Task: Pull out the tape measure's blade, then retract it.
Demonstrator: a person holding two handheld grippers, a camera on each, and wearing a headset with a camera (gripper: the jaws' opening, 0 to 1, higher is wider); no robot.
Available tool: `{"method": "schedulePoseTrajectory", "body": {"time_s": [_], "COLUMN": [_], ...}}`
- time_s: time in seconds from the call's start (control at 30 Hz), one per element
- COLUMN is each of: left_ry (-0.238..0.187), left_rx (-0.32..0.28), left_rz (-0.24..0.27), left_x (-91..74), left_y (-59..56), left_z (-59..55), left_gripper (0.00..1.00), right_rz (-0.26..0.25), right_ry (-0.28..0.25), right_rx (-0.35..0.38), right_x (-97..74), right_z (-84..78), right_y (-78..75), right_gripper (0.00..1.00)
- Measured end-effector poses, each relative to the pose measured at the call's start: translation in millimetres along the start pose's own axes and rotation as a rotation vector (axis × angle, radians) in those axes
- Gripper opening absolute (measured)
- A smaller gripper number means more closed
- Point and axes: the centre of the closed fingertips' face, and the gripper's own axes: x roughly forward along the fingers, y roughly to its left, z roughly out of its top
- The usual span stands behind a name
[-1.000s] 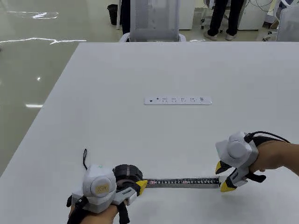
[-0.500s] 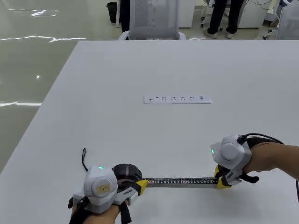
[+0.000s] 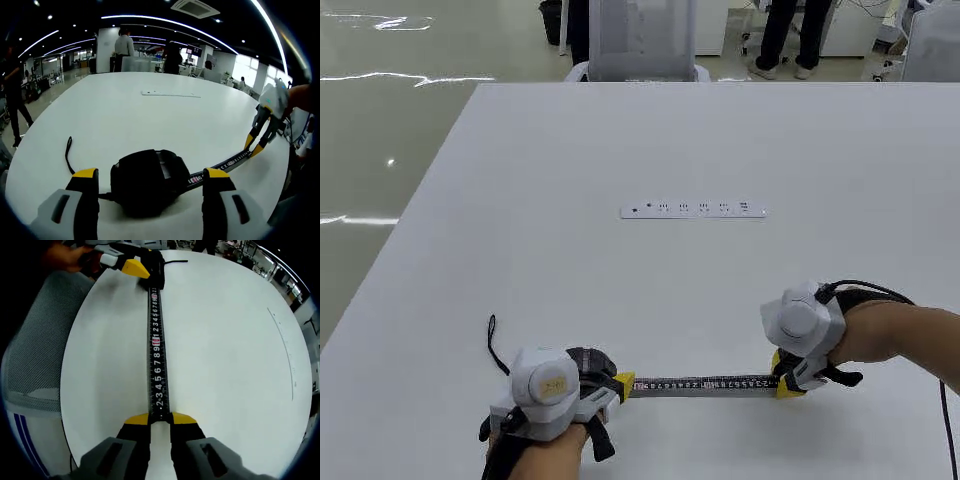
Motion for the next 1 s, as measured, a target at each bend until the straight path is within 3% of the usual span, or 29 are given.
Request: {"method": "schedulePoseTrajectory", "body": {"time_s": [0.2, 0.3, 0.37, 0.43, 0.53, 0.7, 0.8, 1.0], "left_ry": [-0.003, -0.005, -0.002, 0.03, 0.033, 0.032, 0.058, 0.052], "left_rx": [-0.027, -0.076, -0.074, -0.069, -0.037, -0.02, -0.01, -0.005], "left_rz": [0.015, 0.016, 0.023, 0.016, 0.019, 0.026, 0.03, 0.028], "left_x": [2.8, 6.8, 8.1, 9.1, 9.6, 8.5, 9.4, 8.7], "left_y": [2.9, 5.5, 7.2, 5.9, 2.5, 3.5, 4.2, 4.9], "left_z": [2.4, 3.8, 3.8, -0.6, -0.3, -0.6, -0.7, -2.2], "left_gripper": [0.79, 0.79, 0.75, 0.67, 0.65, 0.63, 0.62, 0.61], "right_rz": [-0.002, -0.002, -0.002, -0.004, -0.005, -0.008, -0.011, -0.01], "right_ry": [-0.004, -0.006, -0.004, 0.002, 0.006, -0.001, -0.001, -0.001], "right_rx": [0.004, 0.009, 0.008, 0.0, -0.002, 0.003, 0.003, 0.008], "right_x": [-0.2, -0.2, -0.2, 0.0, 0.1, 0.6, 1.3, 1.6], "right_z": [-0.6, -0.7, -0.7, -0.2, -0.2, -1.0, -1.0, -0.6], "right_y": [-1.0, -1.6, -1.6, -1.5, -1.6, -2.1, -2.5, -2.4], "right_gripper": [0.13, 0.13, 0.13, 0.13, 0.13, 0.13, 0.13, 0.13]}}
